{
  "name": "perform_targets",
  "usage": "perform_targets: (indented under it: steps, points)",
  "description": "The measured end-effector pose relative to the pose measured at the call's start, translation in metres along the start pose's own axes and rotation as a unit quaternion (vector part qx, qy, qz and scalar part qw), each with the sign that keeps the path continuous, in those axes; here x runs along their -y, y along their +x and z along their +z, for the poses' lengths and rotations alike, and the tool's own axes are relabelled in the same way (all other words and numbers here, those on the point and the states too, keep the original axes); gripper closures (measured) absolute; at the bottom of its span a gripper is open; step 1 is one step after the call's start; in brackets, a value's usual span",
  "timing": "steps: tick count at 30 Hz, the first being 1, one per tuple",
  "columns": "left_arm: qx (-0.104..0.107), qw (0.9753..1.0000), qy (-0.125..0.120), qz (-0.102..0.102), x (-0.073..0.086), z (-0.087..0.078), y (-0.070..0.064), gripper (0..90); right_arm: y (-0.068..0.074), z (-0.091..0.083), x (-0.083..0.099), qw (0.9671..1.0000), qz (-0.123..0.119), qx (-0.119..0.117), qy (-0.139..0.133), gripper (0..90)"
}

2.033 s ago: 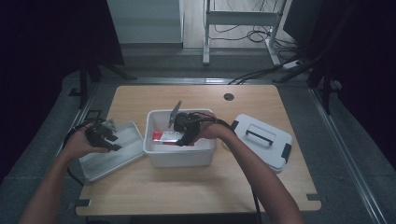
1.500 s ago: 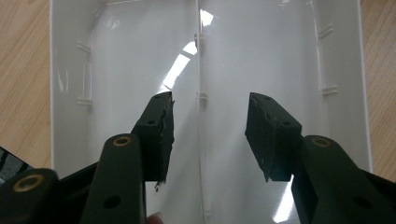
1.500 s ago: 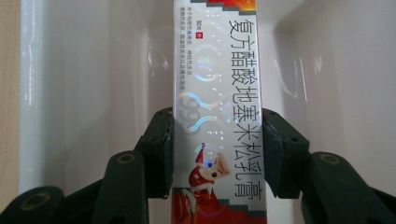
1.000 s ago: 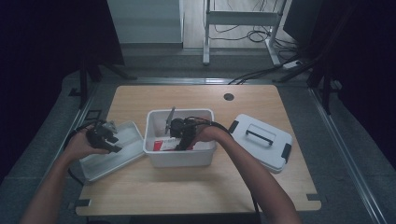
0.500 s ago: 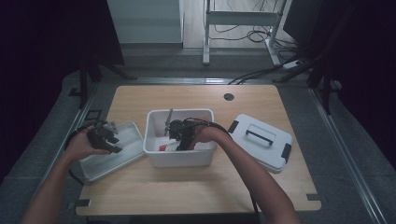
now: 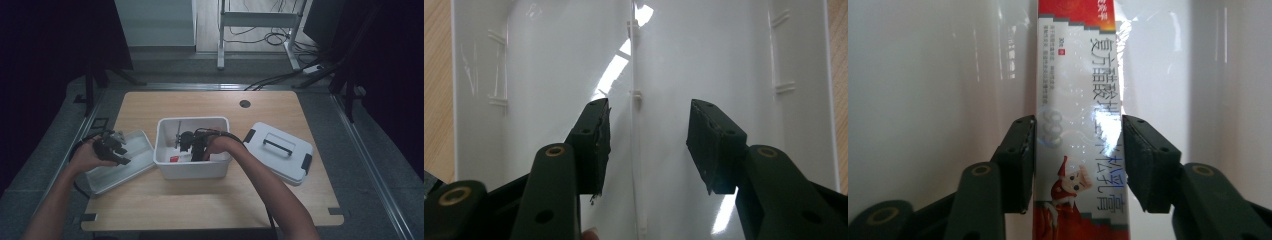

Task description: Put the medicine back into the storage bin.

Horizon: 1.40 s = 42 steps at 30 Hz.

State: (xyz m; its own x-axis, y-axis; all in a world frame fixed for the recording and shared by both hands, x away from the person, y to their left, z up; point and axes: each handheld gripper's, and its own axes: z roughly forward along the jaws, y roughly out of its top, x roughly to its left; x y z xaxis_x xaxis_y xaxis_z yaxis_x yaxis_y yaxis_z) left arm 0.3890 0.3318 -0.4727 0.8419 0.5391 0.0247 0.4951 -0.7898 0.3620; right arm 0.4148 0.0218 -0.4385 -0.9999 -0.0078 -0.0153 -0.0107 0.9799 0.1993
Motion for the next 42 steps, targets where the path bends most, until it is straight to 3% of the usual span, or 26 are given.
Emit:
perform_targets:
  steps: [6,11,16,18,19,21,24,25,26,29,35,42]
  points:
    - [0.0,1.0,-0.001,-0.003,0.002,-0.001,0.0,52.3,-0.003,-0.011,0.004,0.9993,0.013,0.005,-0.033,44.3]
    - [-0.001,1.0,-0.003,-0.003,0.002,-0.001,0.0,52.3,-0.006,-0.031,0.013,0.9959,0.041,0.022,-0.078,43.5]
    - [0.001,1.0,0.0,-0.001,-0.001,-0.001,0.0,52.2,-0.003,-0.061,0.026,0.9851,0.092,0.041,-0.14,43.8]
    - [0.0,1.0,-0.004,-0.001,-0.002,-0.002,-0.001,52.2,-0.001,-0.07,0.032,0.9821,0.095,0.046,-0.156,43.9]
    - [0.001,1.0,-0.004,-0.001,-0.003,-0.002,-0.001,52.2,0.003,-0.078,0.039,0.9788,0.101,0.051,-0.17,43.7]
    - [0.0,1.0,-0.004,0.001,-0.005,-0.003,-0.002,52.2,0.005,-0.082,0.043,0.9772,0.105,0.054,-0.176,43.5]
    - [0.0,1.0,-0.005,0.002,-0.006,-0.004,-0.002,52.2,0.012,-0.09,0.055,0.9716,0.116,0.061,-0.197,42.8]
    - [-0.002,1.0,-0.006,0.0,-0.007,-0.004,-0.003,52.2,0.016,-0.095,0.065,0.9669,0.124,0.068,-0.212,42.6]
    - [-0.002,1.0,-0.006,0.0,-0.007,-0.004,-0.003,52.2,0.016,-0.095,0.065,0.9669,0.124,0.068,-0.212,42.6]
    - [-0.002,1.0,-0.005,0.001,-0.009,-0.006,-0.003,52.2,0.022,-0.101,0.079,0.9605,0.137,0.072,-0.232,42.1]
    - [-0.004,1.0,0.001,0.008,-0.012,-0.008,-0.002,52.2,0.033,-0.112,0.103,0.9519,0.148,0.084,-0.255,41.9]
    - [-0.005,1.0,-0.002,0.003,-0.011,-0.009,-0.003,53.1,0.043,-0.12,0.124,0.9464,0.159,0.093,-0.265,42.0]
